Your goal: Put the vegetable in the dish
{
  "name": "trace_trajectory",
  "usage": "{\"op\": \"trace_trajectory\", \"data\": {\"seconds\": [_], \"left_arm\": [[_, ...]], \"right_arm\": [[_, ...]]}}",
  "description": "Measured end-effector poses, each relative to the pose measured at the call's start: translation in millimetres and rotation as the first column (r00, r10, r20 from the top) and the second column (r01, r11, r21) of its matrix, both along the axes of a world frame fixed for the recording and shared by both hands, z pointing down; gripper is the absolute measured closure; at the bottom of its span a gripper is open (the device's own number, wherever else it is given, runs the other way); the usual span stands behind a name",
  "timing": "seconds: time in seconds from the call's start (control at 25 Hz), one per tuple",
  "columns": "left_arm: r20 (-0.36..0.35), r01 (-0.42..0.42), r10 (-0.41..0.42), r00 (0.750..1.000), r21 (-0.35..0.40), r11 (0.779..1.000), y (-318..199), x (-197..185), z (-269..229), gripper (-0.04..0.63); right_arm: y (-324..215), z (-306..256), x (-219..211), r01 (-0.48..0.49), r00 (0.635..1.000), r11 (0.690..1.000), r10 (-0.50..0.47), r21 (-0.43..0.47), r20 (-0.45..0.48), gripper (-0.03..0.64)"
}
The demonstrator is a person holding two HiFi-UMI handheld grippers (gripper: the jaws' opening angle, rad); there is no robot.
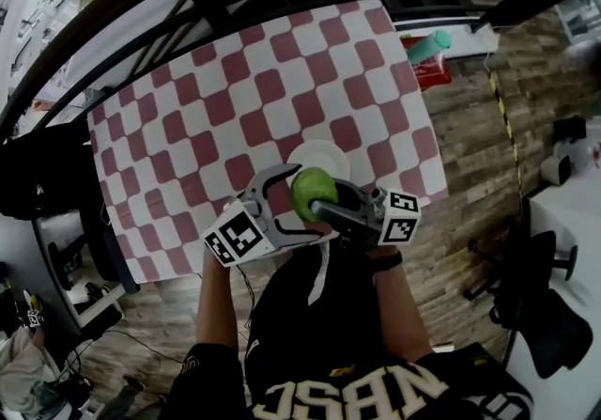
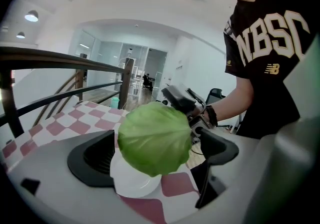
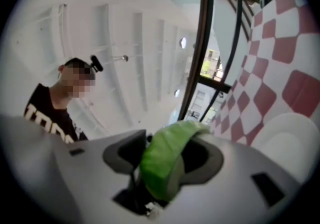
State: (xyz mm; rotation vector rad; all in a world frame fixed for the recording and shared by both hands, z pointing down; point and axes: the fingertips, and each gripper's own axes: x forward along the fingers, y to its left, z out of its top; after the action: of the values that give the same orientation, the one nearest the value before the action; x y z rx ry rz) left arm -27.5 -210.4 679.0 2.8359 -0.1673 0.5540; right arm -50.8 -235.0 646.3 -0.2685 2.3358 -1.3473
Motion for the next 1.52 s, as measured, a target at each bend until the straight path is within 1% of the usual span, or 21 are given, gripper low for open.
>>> {"op": "trace_trajectory", "data": {"seconds": [0.08, 0.16, 0.24, 0.32, 0.4, 0.48, 0.56, 0.64, 0.72, 0.76, 0.84, 0.92, 0.96, 1.04, 1.08, 1.16, 1.28, 1.32, 1.36, 1.44, 1.52], "left_arm": [[-0.011, -0.001, 0.002, 1.000, 0.016, 1.000, -2, 2, -4, 0.060], [-0.017, 0.013, -0.013, 1.000, 0.007, 1.000, -5, 3, -6, 0.073], [0.002, 0.028, -0.028, 1.000, -0.021, 0.999, -6, 3, -1, 0.080], [0.031, 0.047, -0.046, 0.998, -0.044, 0.998, -7, 2, 8, 0.083], [0.069, 0.056, -0.053, 0.996, -0.048, 0.997, -8, 3, 18, 0.084], [0.111, 0.040, -0.035, 0.993, -0.048, 0.998, -6, 8, 29, 0.084], [0.149, 0.011, -0.004, 0.989, -0.052, 0.999, -1, 16, 39, 0.084], [0.182, -0.009, 0.020, 0.983, -0.062, 0.998, 3, 22, 50, 0.084], [0.208, -0.003, 0.019, 0.978, -0.074, 0.997, 2, 24, 59, 0.084], [0.226, 0.008, 0.009, 0.974, -0.077, 0.997, 0, 23, 64, 0.084], [0.282, 0.044, -0.022, 0.959, -0.071, 0.996, -9, 17, 76, 0.084], [0.338, 0.080, -0.054, 0.940, -0.064, 0.995, -17, 13, 89, 0.084], [0.359, 0.094, -0.064, 0.931, -0.066, 0.993, -20, 13, 95, 0.084], [0.405, 0.109, -0.072, 0.911, -0.068, 0.992, -22, 15, 108, 0.084], [0.435, 0.110, -0.071, 0.898, -0.064, 0.992, -22, 17, 115, 0.084], [0.502, 0.105, -0.066, 0.862, -0.050, 0.993, -23, 20, 128, 0.084], [0.585, 0.102, -0.061, 0.808, -0.037, 0.994, -26, 22, 144, 0.084], [0.603, 0.106, -0.063, 0.796, -0.037, 0.994, -27, 22, 148, 0.084], [0.615, 0.109, -0.063, 0.786, -0.038, 0.993, -28, 22, 150, 0.084], [0.633, 0.096, -0.049, 0.773, -0.040, 0.995, -29, 23, 154, 0.084], [0.648, 0.072, -0.031, 0.761, -0.038, 0.997, -29, 23, 158, 0.084]], "right_arm": [[4, -8, -4, 0.022, 0.998, 1.000, -0.023, 0.021, 0.064, 0.396], [5, -10, -7, 0.029, 0.995, 0.999, -0.030, 0.020, 0.094, 0.396], [3, -5, -7, 0.029, 0.995, 1.000, -0.029, -0.001, 0.094, 0.396], [3, 3, -8, 0.049, 0.996, 0.998, -0.047, -0.028, 0.070, 0.396], [4, 14, -8, 0.096, 0.995, 0.994, -0.095, -0.049, 0.013, 0.394], [10, 26, -7, 0.154, 0.984, 0.988, -0.156, -0.033, -0.084, 0.379], [20, 37, -1, 0.210, 0.960, 0.978, -0.206, -0.002, -0.189, 0.359], [28, 50, 7, 0.254, 0.929, 0.967, -0.242, 0.005, -0.279, 0.345], [31, 63, 20, 0.259, 0.900, 0.966, -0.240, 0.005, -0.363, 0.342], [29, 68, 29, 0.239, 0.892, 0.971, -0.217, 0.006, -0.397, 0.342], [16, 71, 53, 0.152, 0.896, 0.988, -0.134, 0.008, -0.423, 0.344], [-3, 69, 80, 0.029, 0.914, 0.999, -0.022, 0.012, -0.404, 0.344], [-13, 66, 92, -0.037, 0.919, 0.999, 0.041, 0.017, -0.392, 0.344], [-30, 62, 113, -0.159, 0.918, 0.987, 0.158, 0.026, -0.364, 0.344], [-36, 60, 119, -0.203, 0.917, 0.979, 0.200, 0.027, -0.345, 0.344], [-45, 59, 127, -0.271, 0.907, 0.962, 0.262, 0.018, -0.329, 0.344], [-59, 68, 141, -0.386, 0.845, 0.923, 0.360, 0.016, -0.395, 0.344], [-61, 69, 144, -0.407, 0.833, 0.913, 0.378, 0.017, -0.404, 0.344], [-62, 69, 145, -0.416, 0.832, 0.909, 0.386, 0.013, -0.397, 0.344], [-62, 64, 144, -0.411, 0.848, 0.912, 0.385, 0.006, -0.364, 0.344], [-63, 60, 139, -0.391, 0.858, 0.920, 0.371, 0.015, -0.355, 0.344]]}}
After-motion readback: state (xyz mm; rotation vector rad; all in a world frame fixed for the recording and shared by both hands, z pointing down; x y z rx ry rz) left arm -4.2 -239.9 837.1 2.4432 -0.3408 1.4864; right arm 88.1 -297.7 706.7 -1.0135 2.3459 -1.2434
